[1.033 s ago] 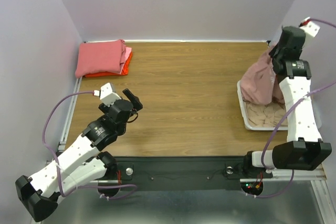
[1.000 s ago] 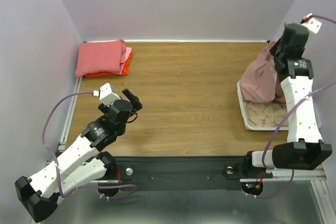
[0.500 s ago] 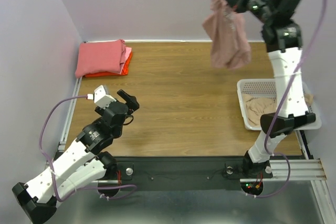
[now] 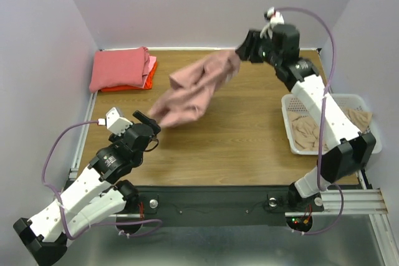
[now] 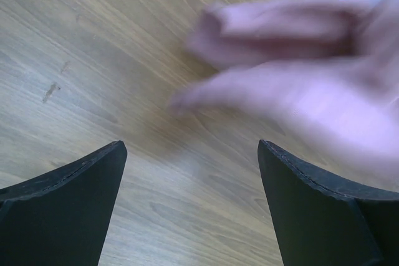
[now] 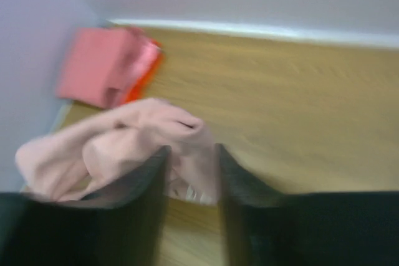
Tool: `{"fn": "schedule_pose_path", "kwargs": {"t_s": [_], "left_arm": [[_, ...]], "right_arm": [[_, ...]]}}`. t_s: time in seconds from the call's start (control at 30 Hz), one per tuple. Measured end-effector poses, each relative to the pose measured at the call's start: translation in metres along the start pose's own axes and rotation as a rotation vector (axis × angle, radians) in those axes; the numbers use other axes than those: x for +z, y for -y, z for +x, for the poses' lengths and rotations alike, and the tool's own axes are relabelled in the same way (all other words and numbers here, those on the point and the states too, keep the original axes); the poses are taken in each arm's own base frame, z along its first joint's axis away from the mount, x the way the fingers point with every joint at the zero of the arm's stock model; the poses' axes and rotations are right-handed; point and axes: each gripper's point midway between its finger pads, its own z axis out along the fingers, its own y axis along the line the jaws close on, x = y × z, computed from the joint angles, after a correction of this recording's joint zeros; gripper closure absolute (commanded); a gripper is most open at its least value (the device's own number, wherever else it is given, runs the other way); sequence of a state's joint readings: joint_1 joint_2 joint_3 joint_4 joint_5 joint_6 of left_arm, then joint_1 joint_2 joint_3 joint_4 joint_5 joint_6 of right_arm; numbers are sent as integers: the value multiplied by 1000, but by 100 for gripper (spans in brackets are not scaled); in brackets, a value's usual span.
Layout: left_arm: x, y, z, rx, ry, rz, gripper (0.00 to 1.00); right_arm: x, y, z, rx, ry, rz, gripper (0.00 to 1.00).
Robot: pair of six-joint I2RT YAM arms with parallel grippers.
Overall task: Fold and stack the t-shirts
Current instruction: Move the tshirt to the center of the board, then flatten the tshirt out
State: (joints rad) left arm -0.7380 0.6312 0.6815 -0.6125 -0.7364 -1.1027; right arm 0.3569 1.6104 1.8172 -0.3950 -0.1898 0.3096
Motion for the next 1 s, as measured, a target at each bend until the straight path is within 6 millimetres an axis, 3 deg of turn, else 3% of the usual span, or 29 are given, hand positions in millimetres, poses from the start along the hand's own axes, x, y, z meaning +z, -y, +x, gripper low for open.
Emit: {"fn": "schedule_pose_path", "kwargs": {"t_s": [0.07,0.13,0.23,0.3,0.37,0.5,0.6,0.63,0.77,0.87,1.0], "left_arm": [[0,-2,1,-4,-2,-7,1],[0,-3,2,-2,-4,-14,2],[2,-5,5,10,-13,-30,2],[3,-6,8,13,-21,-38,2],[4,-6,12,16,-39,-43,2],[7,-6,26,23,-89,-54,2],[13,-15,46,23,-146,-95,2],[14,-19,51,21,-159,-110,2],[30,-50,78,38,-235,-244,2],[44,-75,92,24,-289,-321,2],[58,-102,111,8,-361,-377,2]], "right_arm": [[-5,52,54,10,-71,208,12],[-11,89,106,10,-166,348,7],[-23,131,166,-2,-293,501,1],[-29,137,181,-3,-335,523,0],[-30,132,182,2,-337,500,0],[-36,104,169,13,-287,384,0],[-40,79,182,5,-287,314,0],[-40,70,191,0,-299,293,0],[-44,19,271,-59,-462,180,0],[-44,-12,320,-118,-577,111,0],[-36,-29,360,-153,-664,87,0]]}}
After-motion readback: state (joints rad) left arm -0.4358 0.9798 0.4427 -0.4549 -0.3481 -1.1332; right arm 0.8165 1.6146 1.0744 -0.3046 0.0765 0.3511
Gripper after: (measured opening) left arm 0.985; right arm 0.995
